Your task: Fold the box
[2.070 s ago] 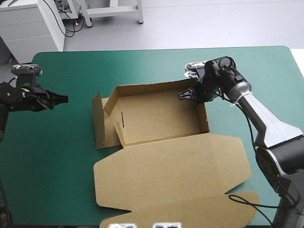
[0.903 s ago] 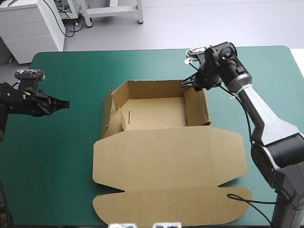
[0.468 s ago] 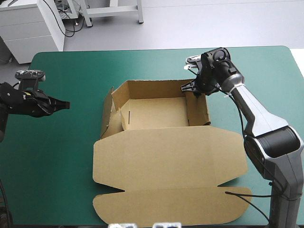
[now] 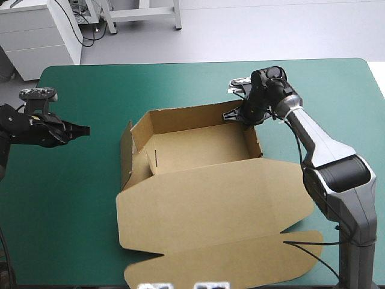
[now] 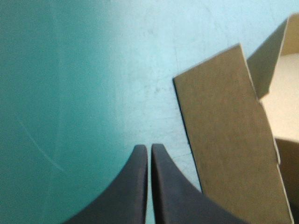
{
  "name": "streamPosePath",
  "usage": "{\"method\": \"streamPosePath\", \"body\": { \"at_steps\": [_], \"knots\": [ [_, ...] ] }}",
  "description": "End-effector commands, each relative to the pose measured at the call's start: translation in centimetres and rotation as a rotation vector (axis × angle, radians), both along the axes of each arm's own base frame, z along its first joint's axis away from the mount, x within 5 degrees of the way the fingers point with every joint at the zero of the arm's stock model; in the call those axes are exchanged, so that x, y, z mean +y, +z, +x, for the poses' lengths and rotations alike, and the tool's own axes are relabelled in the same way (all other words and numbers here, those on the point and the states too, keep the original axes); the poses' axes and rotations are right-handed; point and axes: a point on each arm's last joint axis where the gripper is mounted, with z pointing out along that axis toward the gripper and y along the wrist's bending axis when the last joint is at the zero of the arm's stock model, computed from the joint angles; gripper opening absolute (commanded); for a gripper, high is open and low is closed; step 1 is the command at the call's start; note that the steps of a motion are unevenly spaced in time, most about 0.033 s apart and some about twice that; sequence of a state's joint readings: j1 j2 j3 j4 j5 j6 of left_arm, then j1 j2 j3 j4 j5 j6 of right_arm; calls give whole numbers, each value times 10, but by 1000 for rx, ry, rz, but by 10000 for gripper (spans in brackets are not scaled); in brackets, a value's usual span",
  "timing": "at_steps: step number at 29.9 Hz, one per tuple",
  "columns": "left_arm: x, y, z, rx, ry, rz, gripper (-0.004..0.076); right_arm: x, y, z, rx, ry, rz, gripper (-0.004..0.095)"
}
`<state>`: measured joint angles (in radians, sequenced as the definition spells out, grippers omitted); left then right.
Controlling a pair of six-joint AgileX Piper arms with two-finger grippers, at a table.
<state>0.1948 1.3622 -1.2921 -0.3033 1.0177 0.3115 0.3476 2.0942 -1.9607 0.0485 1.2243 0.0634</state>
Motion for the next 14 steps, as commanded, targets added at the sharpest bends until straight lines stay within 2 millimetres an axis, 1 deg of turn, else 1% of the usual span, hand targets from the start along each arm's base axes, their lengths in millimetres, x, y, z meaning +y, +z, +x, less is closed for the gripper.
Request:
{"method": "streamPosePath", "body": {
  "at_steps": [1,4,8,10,14],
  "knots": [
    [-4,23,0,-152,42,-60,8,-16,51,-12,-95,-9,42,-19],
    [-3,27,3,-200,76,-97,8,-35,73,-18,-133,-38,100,-19],
    [-4,34,6,-255,108,-230,8,-66,108,-29,-189,-76,243,-19],
    [-6,36,7,-274,111,-271,8,-81,122,-34,-219,-90,284,-19],
    [-11,37,11,-283,102,-371,8,-99,145,-45,-274,-85,384,-19]
  ]
}}
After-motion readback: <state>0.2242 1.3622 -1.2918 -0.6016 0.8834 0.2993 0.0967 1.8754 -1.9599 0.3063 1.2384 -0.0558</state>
